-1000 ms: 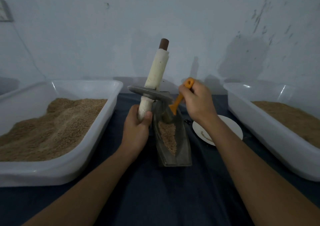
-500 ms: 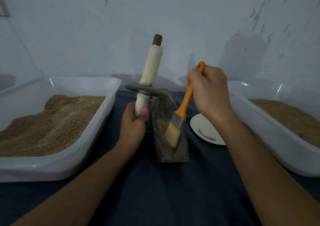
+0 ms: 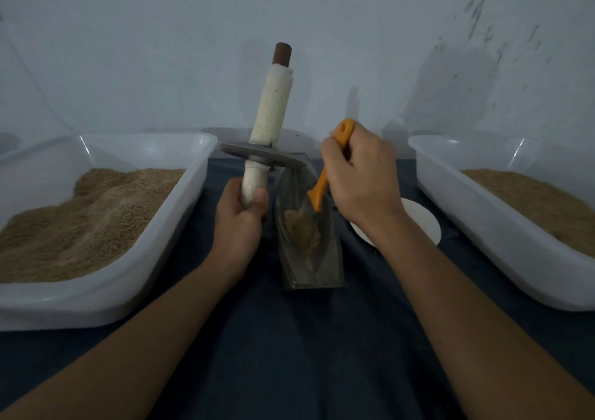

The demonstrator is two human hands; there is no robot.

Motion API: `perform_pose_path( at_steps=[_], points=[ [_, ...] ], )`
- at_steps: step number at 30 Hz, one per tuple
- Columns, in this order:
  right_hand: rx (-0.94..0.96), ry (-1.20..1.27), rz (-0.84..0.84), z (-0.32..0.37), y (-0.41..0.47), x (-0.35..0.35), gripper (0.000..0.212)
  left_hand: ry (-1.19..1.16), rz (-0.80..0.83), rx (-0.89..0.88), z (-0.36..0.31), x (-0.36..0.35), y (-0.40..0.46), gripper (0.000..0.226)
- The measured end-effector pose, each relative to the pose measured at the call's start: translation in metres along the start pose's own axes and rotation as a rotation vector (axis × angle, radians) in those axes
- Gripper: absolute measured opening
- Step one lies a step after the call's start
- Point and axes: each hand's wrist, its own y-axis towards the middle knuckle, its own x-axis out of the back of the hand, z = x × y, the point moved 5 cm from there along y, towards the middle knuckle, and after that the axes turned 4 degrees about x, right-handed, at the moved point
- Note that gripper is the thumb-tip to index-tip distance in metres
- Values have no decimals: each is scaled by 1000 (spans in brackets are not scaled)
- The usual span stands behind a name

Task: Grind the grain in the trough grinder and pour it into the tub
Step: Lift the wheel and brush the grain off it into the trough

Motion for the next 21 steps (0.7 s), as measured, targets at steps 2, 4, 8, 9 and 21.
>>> perform_pose_path(
  at_steps=[2, 4, 8, 9, 21],
  points=[
    [-4, 47, -49, 3, 3, 8, 31, -6, 1, -4, 0, 0, 0, 9],
    [1, 85, -103, 9, 8, 17, 35, -9, -2, 1, 1, 1, 0, 13],
    [18, 94, -10, 18, 7, 7, 35, -5, -8, 14, 2, 1, 1, 10],
    [30, 69, 15, 19, 4, 3, 34, -4, -8, 17, 2, 1, 1, 8],
    [264, -75, -64, 18, -7, 0, 34, -31, -6, 20, 4, 1, 1, 4]
  ],
)
